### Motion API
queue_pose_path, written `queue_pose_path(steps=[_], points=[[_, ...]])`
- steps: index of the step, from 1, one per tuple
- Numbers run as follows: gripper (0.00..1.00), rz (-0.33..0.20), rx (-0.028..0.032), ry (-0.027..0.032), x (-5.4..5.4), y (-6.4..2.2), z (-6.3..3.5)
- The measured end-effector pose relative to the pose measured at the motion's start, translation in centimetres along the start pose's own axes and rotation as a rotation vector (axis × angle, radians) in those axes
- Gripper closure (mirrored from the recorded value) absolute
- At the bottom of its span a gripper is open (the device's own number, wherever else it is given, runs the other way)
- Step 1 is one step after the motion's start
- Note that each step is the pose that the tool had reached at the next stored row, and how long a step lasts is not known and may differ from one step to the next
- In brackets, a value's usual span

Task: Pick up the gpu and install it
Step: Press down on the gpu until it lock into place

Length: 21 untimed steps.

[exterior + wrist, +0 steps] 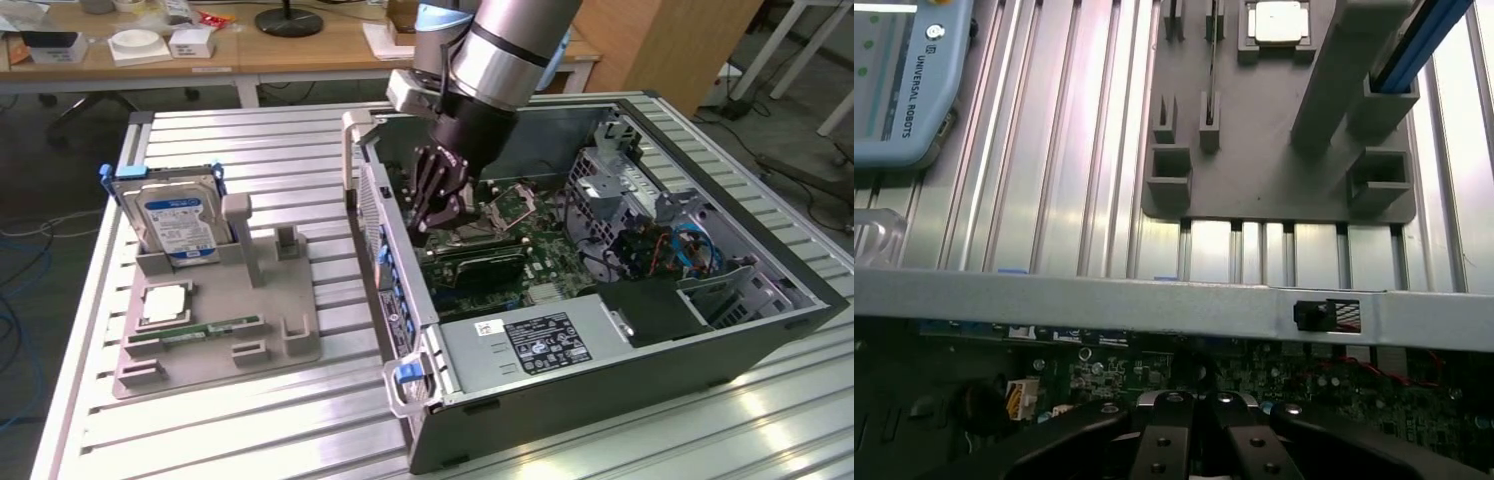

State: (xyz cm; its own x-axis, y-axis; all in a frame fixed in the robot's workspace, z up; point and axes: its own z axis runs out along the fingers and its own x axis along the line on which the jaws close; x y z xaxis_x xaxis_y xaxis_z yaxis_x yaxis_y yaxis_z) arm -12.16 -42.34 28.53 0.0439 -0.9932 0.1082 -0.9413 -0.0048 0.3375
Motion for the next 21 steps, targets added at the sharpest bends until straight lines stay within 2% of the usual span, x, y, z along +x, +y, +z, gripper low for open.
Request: queue_pose_path(steps=[5, 11, 16, 21], points=[[0.9, -0.002, -0.0062, 0.0007, 0.05, -0.07, 0.17], [0.9, -0.005, -0.0164, 0.0012, 0.2, -0.11, 0.33], [0.9, -0.006, -0.0179, 0.0011, 0.18, -0.26, 0.49], [0.9, -0.006, -0.0187, 0.0015, 0.2, -0.85, 0.36]])
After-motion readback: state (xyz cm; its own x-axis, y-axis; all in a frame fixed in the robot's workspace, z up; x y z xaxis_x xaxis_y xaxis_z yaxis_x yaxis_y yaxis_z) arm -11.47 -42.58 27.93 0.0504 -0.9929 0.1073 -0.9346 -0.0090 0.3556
